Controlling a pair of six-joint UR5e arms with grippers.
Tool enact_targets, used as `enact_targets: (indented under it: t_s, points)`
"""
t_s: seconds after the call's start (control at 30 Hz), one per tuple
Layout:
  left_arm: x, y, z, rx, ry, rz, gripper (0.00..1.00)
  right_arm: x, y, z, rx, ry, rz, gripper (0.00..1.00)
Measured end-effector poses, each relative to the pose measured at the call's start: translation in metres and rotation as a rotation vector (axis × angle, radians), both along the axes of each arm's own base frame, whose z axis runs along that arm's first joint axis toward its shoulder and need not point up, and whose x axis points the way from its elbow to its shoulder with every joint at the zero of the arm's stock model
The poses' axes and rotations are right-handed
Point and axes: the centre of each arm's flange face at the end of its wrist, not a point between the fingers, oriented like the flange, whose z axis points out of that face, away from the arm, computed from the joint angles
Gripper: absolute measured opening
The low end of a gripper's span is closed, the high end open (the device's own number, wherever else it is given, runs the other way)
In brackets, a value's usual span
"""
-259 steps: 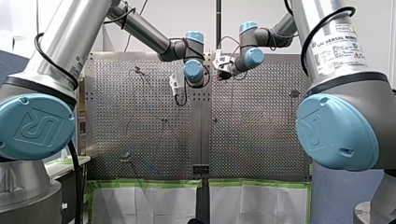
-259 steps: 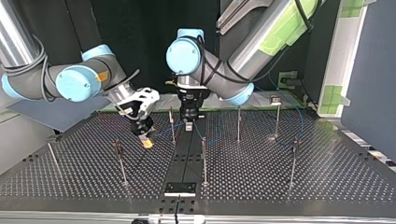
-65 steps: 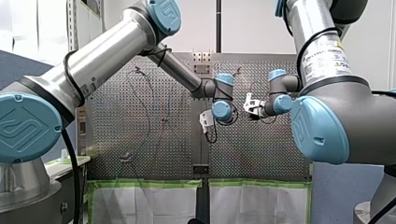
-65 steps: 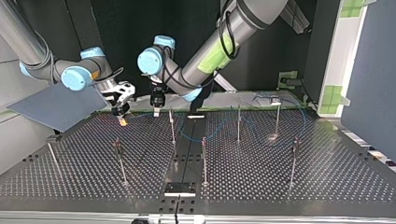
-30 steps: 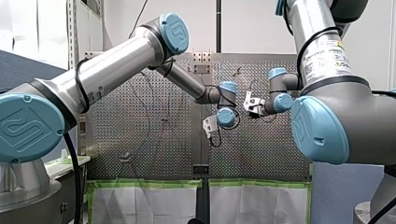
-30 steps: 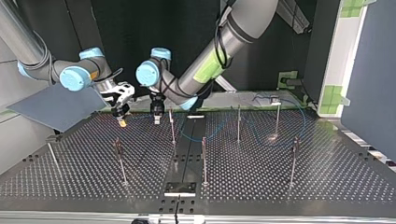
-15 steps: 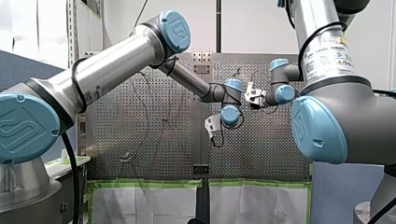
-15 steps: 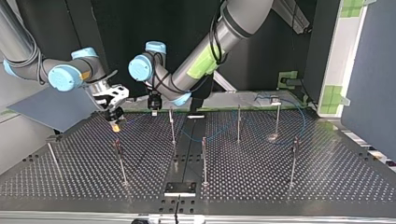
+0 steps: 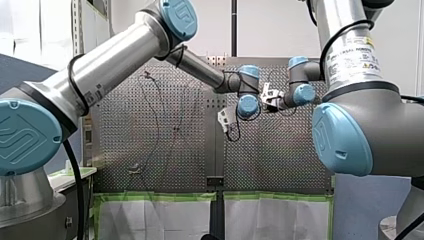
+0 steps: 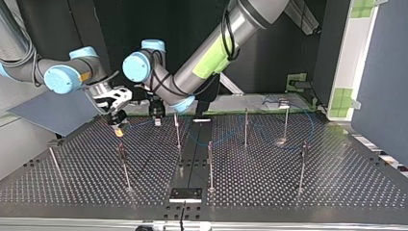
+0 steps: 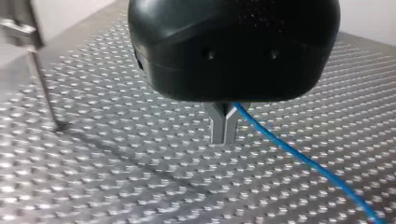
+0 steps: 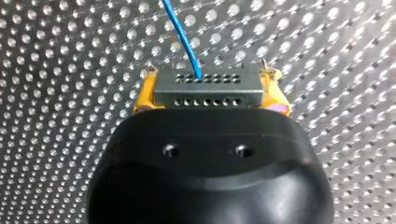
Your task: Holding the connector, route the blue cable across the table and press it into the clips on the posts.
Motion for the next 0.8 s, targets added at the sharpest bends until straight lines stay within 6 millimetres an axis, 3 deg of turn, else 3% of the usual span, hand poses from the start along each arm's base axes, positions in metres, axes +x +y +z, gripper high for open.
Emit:
enact_targets:
  t_s: [0.57, 0.8]
  points:
    - [-0.012, 0.011, 0.071, -0.012, -0.059, 0.026, 0.00, -0.009, 0.023, 0.082, -0.043, -0.083, 0.040, 0.00]
    - [-0.011, 0.020, 0.102, -0.013, -0.092, 0.030, 0.00, -0.018, 0.027, 0.104, -0.052, -0.090, 0.031, 0.00]
